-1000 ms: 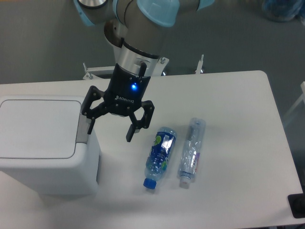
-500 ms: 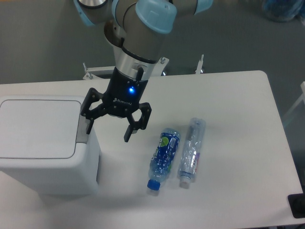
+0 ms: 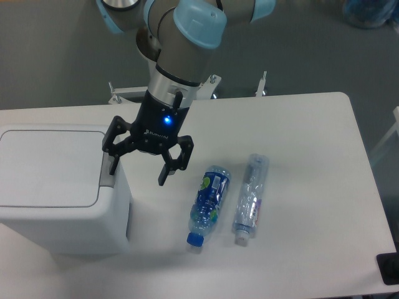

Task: Open the trash can
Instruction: 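Press the gripper fingertip on the trash can lid's push button, then hold the gripper in place as the lid springs open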

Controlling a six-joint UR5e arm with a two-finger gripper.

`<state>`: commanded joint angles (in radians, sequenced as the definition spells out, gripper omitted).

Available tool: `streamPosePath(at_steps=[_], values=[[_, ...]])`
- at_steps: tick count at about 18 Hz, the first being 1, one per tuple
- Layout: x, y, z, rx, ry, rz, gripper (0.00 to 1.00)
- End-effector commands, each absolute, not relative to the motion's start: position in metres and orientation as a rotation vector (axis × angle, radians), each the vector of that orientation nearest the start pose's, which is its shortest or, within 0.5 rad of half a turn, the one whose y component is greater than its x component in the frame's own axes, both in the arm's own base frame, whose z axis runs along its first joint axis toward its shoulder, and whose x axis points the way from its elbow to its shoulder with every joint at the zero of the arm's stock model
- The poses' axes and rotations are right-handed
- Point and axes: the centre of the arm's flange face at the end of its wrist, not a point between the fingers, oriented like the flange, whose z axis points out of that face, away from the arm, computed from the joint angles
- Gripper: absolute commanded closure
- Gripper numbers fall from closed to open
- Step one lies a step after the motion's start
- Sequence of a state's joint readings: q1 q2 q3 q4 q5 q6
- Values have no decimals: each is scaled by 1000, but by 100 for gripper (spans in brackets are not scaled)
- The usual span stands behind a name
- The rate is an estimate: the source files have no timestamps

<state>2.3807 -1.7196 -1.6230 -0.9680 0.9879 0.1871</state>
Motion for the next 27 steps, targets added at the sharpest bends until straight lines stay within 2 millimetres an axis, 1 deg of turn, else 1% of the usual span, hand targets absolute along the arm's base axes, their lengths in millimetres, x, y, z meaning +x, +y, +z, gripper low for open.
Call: streamPosePath(at_steps=[13,16,18,19,27], values=[[-284,530,464,-2420,-620,-416,0],[-283,529,461,-2427,-611,-417,0],[-281,527,451,-2446,-584,-415,0],[-280,527,450,-2449,-580,-411,0],[-280,527,451,-2448,-579,-410,0]])
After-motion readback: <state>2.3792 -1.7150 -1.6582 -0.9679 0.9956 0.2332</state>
